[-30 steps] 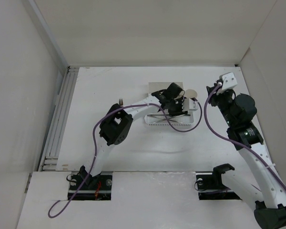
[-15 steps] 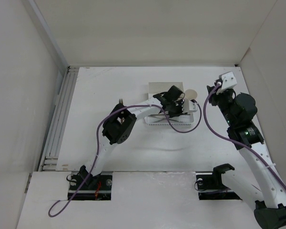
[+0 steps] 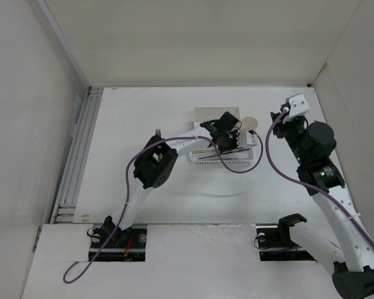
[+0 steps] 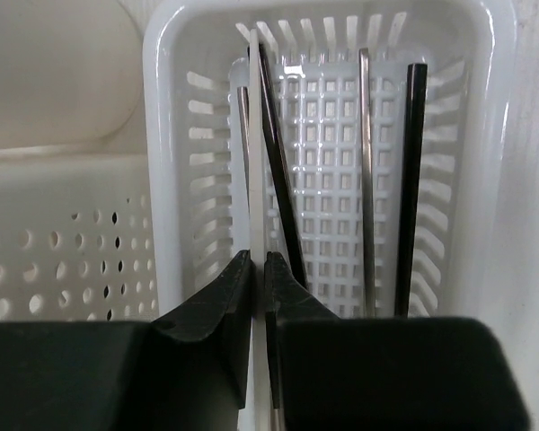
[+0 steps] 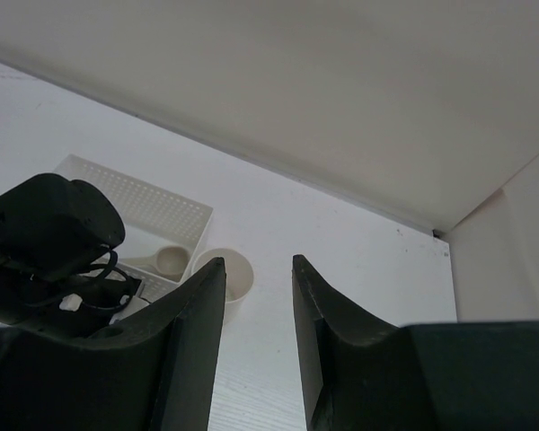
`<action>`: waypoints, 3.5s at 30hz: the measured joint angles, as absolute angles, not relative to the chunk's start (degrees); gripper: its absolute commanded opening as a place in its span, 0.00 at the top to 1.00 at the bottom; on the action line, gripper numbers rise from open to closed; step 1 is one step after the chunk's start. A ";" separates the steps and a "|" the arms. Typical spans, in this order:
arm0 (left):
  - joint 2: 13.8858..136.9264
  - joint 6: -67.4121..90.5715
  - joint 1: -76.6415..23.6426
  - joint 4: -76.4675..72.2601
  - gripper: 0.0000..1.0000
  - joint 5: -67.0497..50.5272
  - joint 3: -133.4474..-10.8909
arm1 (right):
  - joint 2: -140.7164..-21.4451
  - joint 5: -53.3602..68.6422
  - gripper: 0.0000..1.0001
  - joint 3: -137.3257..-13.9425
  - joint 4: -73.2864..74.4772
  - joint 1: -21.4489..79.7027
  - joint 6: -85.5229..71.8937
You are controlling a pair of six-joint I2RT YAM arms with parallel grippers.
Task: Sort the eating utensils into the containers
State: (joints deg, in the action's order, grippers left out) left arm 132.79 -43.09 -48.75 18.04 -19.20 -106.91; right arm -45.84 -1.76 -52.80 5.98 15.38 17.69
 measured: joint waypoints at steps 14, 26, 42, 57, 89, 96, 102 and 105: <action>131.28 -43.97 -48.66 21.21 0.36 -14.85 -106.91 | -45.84 -1.76 0.58 -52.80 5.98 15.38 18.28; 119.07 -31.51 -45.47 18.35 0.37 -10.13 -103.53 | -51.31 2.17 0.52 -55.33 5.91 15.38 15.11; 87.88 -11.14 -23.33 21.52 0.75 -0.40 -72.25 | -66.22 4.25 0.51 -60.64 2.24 17.91 1.54; 90.06 -0.19 -18.17 30.44 0.67 0.19 -57.69 | -69.21 1.32 0.49 -63.37 2.07 25.80 1.02; 114.69 12.86 -17.39 26.63 0.54 0.40 -81.73 | -66.65 -3.51 0.46 -63.22 2.70 30.09 1.65; 114.52 15.44 -17.15 27.11 1.00 -1.69 -81.08 | -65.69 -4.51 0.46 -63.20 2.68 30.09 2.13; 114.34 15.77 -16.84 27.38 1.00 -2.68 -81.38 | -65.49 -4.03 0.46 -63.20 2.76 30.09 2.70; 113.32 15.09 -16.60 27.90 1.00 -3.36 -82.17 | -65.17 -0.78 0.45 -63.20 2.74 30.09 2.98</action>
State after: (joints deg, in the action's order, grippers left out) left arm 113.32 15.09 -16.60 27.90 -3.36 -82.17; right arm -65.17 -0.78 -63.20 2.74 30.09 2.98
